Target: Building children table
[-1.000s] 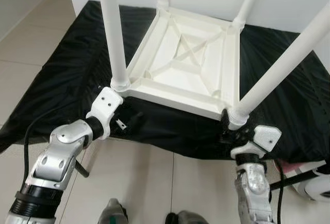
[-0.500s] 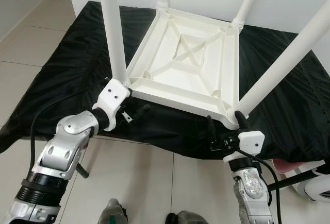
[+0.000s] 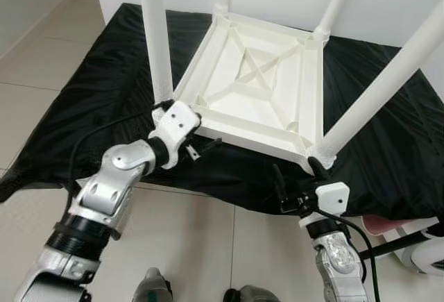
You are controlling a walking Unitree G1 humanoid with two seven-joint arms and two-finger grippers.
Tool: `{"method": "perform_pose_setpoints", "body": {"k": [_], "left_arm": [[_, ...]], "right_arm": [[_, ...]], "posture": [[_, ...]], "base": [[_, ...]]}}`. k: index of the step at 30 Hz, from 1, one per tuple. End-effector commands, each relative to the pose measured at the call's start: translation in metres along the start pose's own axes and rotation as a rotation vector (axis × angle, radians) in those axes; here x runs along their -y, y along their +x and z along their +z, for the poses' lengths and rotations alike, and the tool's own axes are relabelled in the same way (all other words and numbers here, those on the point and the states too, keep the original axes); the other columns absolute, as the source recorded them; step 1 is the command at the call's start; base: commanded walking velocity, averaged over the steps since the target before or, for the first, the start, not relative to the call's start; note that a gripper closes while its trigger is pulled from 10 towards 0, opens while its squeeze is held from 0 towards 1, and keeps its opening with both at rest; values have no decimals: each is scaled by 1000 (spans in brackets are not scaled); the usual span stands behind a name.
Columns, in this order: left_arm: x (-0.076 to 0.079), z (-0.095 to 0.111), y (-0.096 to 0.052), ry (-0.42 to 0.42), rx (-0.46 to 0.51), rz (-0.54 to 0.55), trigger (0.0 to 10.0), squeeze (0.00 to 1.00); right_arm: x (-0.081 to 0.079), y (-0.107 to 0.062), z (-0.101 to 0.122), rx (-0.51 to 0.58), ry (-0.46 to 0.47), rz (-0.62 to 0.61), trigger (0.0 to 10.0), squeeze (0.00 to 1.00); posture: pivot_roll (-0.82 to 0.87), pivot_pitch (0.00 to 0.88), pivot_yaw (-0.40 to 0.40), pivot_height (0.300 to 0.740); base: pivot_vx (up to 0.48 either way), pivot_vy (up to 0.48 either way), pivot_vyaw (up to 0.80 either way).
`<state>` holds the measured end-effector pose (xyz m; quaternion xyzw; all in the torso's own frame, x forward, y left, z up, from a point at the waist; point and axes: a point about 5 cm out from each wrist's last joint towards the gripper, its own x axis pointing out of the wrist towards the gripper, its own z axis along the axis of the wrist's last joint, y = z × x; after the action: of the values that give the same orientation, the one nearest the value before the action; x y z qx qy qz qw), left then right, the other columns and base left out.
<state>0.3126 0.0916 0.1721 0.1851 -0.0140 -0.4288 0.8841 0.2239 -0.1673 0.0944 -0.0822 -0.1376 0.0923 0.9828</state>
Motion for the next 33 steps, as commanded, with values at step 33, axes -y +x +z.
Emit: {"method": "perform_pose_setpoints", "body": {"k": [33], "left_arm": [[29, -2, 33, 35, 4, -194, 10000, 0]], "right_arm": [[17, -34, -9, -61, 3, -108, 10000, 0]], "posture": [[-73, 48, 11, 740]], "base": [[0, 0, 0]]}}
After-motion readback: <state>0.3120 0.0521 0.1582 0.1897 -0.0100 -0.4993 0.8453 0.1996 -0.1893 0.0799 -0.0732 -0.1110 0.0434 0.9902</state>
